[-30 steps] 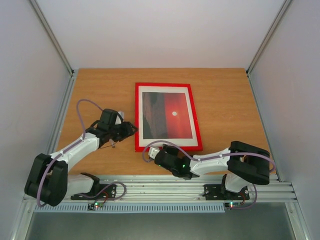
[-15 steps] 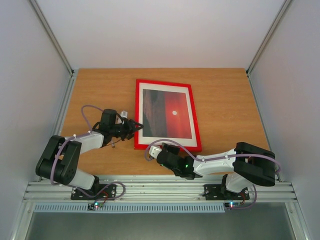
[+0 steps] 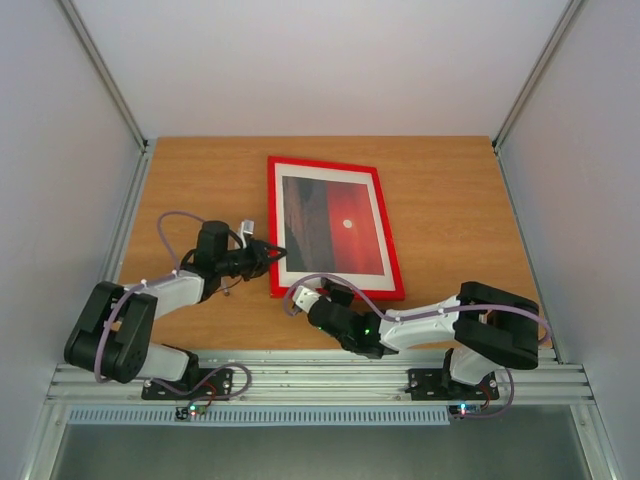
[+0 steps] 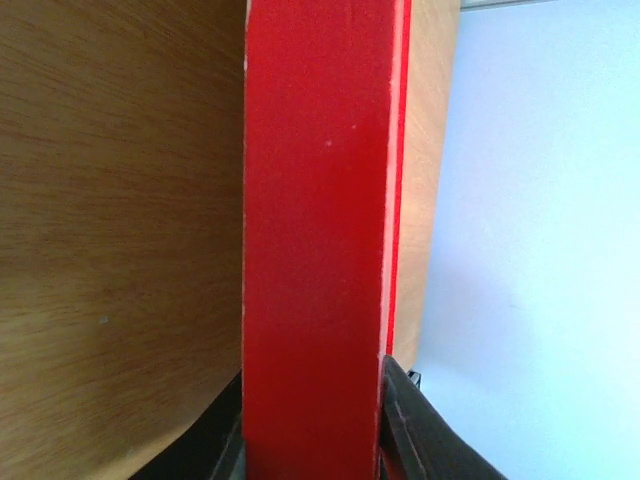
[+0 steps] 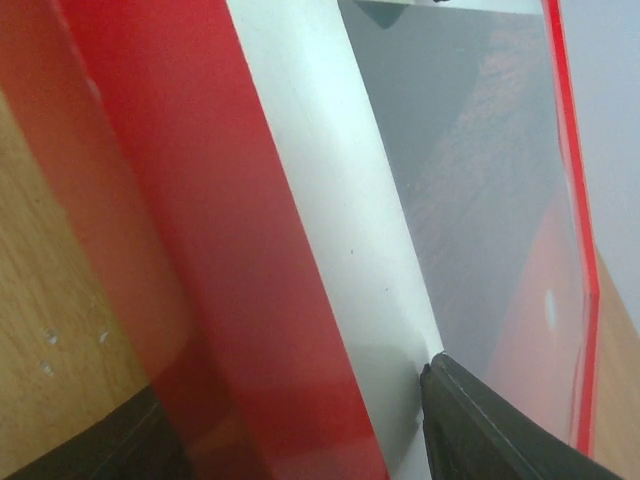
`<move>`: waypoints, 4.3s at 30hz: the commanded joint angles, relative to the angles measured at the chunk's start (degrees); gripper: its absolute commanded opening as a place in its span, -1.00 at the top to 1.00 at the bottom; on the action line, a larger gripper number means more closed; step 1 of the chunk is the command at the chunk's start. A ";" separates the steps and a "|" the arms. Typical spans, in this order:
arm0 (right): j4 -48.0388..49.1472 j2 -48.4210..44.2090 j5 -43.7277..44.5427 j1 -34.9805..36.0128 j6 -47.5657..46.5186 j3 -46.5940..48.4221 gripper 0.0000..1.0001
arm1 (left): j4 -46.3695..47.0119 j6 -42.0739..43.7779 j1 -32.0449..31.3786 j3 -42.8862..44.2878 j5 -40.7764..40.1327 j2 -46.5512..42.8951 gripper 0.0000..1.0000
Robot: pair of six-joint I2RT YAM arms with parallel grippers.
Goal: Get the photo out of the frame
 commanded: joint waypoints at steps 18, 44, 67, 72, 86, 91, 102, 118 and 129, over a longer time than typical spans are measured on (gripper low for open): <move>16.36 6.23 11.91 0.26 -8.55 3.43 0.30 | -6.95 -4.03 0.42 -1.71 -5.31 -11.98 0.82; 21.42 -10.54 -1.64 -0.58 -3.88 3.78 0.98 | -56.01 15.48 1.38 15.03 -41.75 -51.08 -0.43; 10.25 -26.12 -13.81 -16.06 44.44 -1.86 0.98 | -53.67 15.95 1.39 12.02 -38.58 -49.87 -0.56; 7.02 -26.39 -15.86 -20.83 56.76 -3.74 0.97 | -50.13 13.94 1.36 9.40 -34.89 -48.63 -0.56; -7.51 -24.70 -14.27 -24.32 78.38 -4.00 0.76 | -42.74 11.46 1.40 4.86 -28.02 -40.73 -0.60; -6.75 -22.62 -14.77 -24.74 81.86 -5.08 0.71 | -39.52 9.81 1.39 2.88 -25.42 -36.99 -0.60; -5.33 -16.75 -18.89 -25.22 89.60 -9.75 0.43 | -34.73 9.30 1.38 0.27 -23.43 -31.05 -0.61; -10.30 -16.47 -21.93 -25.49 88.93 -10.74 -0.08 | -29.91 8.56 1.40 -1.74 -22.40 -24.76 -0.61; -17.93 -16.87 -24.32 -25.58 86.42 -10.03 -0.33 | -28.67 8.95 1.38 -1.41 -22.63 -21.86 -0.62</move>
